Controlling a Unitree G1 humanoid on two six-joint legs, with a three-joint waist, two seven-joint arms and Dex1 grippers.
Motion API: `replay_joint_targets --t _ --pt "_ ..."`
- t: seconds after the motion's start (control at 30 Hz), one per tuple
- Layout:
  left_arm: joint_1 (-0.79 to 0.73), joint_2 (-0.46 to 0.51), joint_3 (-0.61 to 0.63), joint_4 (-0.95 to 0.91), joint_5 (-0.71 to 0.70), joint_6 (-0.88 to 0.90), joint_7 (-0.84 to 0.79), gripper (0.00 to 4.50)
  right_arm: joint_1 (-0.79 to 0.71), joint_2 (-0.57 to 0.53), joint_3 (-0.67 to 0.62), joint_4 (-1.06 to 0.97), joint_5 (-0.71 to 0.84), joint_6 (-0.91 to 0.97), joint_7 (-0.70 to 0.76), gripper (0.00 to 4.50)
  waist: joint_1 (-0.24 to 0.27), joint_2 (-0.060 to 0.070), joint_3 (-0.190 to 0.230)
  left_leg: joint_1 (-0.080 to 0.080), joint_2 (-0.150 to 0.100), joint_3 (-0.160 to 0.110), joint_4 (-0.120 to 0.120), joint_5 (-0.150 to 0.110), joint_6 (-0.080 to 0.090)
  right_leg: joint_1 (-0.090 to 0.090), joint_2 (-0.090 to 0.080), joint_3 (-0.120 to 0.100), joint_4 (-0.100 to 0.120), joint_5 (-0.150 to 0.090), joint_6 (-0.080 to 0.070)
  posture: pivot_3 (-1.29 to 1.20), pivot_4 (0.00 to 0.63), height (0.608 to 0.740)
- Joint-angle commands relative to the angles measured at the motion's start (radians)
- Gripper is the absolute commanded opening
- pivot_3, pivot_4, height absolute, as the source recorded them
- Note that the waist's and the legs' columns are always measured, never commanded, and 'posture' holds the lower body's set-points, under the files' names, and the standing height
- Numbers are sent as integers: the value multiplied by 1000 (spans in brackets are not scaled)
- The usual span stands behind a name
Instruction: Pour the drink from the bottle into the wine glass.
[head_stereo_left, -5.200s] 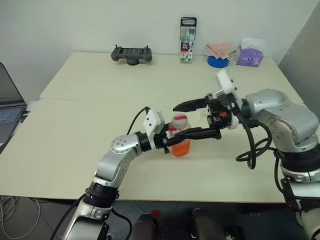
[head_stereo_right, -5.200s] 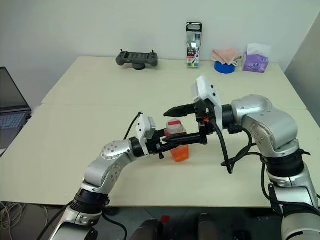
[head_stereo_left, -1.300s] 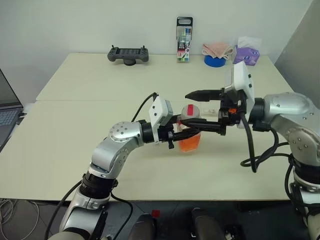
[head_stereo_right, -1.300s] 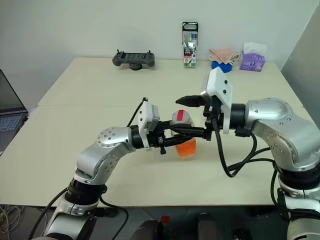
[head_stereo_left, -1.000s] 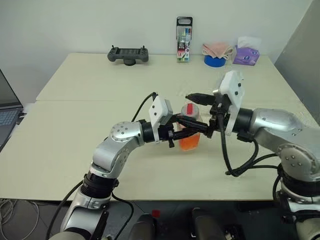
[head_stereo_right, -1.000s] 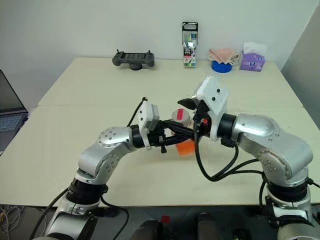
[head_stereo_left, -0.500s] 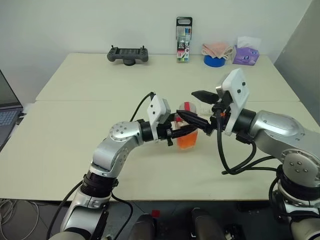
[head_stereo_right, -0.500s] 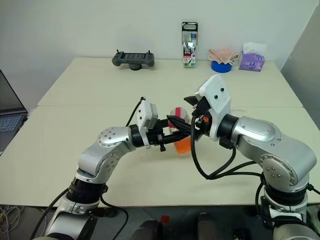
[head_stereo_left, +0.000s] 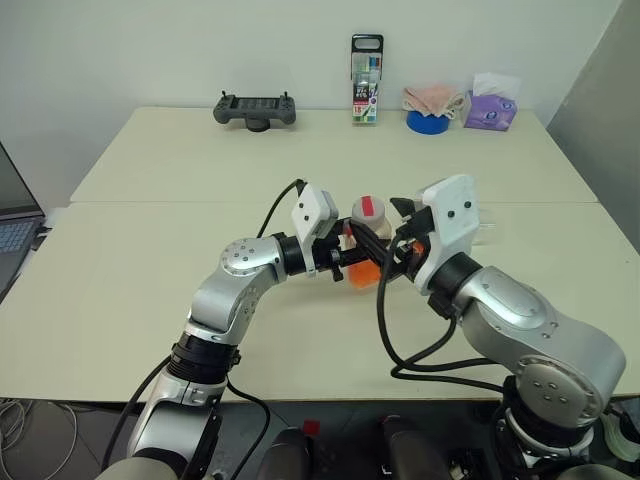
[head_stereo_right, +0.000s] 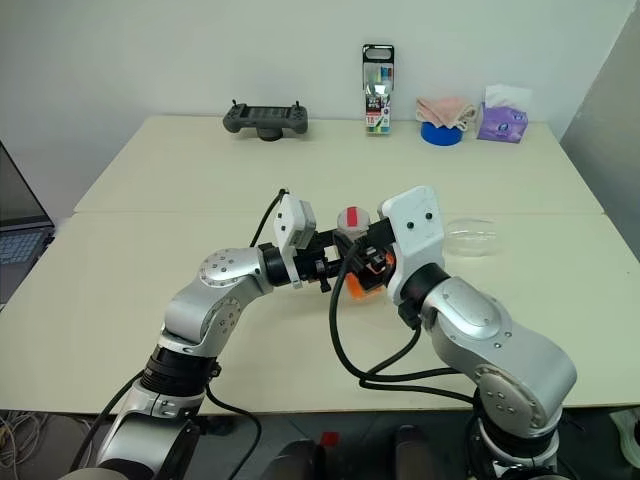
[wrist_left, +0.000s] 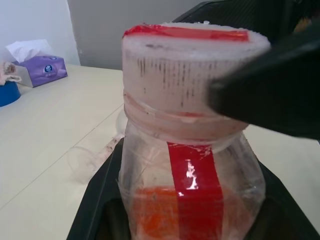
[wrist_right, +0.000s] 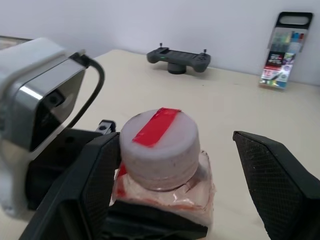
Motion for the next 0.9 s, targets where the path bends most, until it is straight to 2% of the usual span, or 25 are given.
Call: replay_joint_targets --t 0.03,0.1,0.17,0.23,0.33,0.43,0.47,0.53,0.6,0.63,0.7,0.9 --pt "-14 -2 -2 -31 4 -34 -14 1814 -22 14 22 -17 -63 -28 -34 3821 -1 0 0 0 0 0 0 0 0 0 0 0 0 0 0 0 150 740" --pt "-12 -1 1 -30 6 -35 -13 1814 -24 17 36 -13 -77 -27 -29 3821 -1 0 0 0 0 0 0 0 0 0 0 0 0 0 0 0 150 740" --pt "-11 0 3 -27 8 -36 -13 1814 -22 28 38 -8 -87 -16 -27 3451 -1 0 0 0 0 0 0 0 0 0 0 0 0 0 0 0 150 740" --pt "-12 0 4 -26 9 -37 -13 1814 -21 35 36 -8 -98 -9 -30 2947 -2 0 0 0 0 0 0 0 0 0 0 0 0 0 0 0 150 740" --pt "-12 0 6 -27 9 -36 -11 1814 -20 35 34 -10 -113 -14 -29 1900 -2 0 0 0 0 0 0 0 0 0 0 0 0 0 0 0 150 740" --pt "-3 5 5 -36 4 -30 -18 1814 -28 7 20 -1 -85 -40 35 1878 -2 0 0 0 0 0 0 0 0 0 0 0 0 0 0 0 150 740" --pt "2 10 2 -43 -2 -23 -28 1814 -26 -14 8 12 -36 -65 112 1878 -2 0 0 0 0 0 0 0 0 0 0 0 0 0 0 0 150 740" --pt "5 20 -5 -50 -16 -13 -57 1814 -1 -90 -52 47 214 -79 419 1878 -2 0 0 0 0 0 0 0 0 0 0 0 -1 0 0 0 150 740" --pt "7 23 -5 -65 -33 9 -71 1809 -11 -231 -90 112 417 -57 733 1878 -2 0 0 0 0 0 0 0 1 1 0 0 -2 0 0 0 150 740" --pt "11 24 -8 -73 -35 14 -75 1807 -26 -298 -81 151 432 -73 847 1878 -1 0 0 0 -1 1 0 0 1 1 0 0 -2 0 0 0 150 740" --pt "22 30 -12 -98 -36 27 -76 1803 -94 -416 4 279 322 -197 1046 1878 -2 0 0 0 -1 1 0 -1 1 2 0 -1 -3 0 0 0 150 740" --pt "45 44 -12 -141 -27 38 -55 1799 -218 -504 130 546 137 -452 1357 1878 -11 0 0 3 3 0 -1 0 1 2 4 -1 0 -2 4 0 150 740"
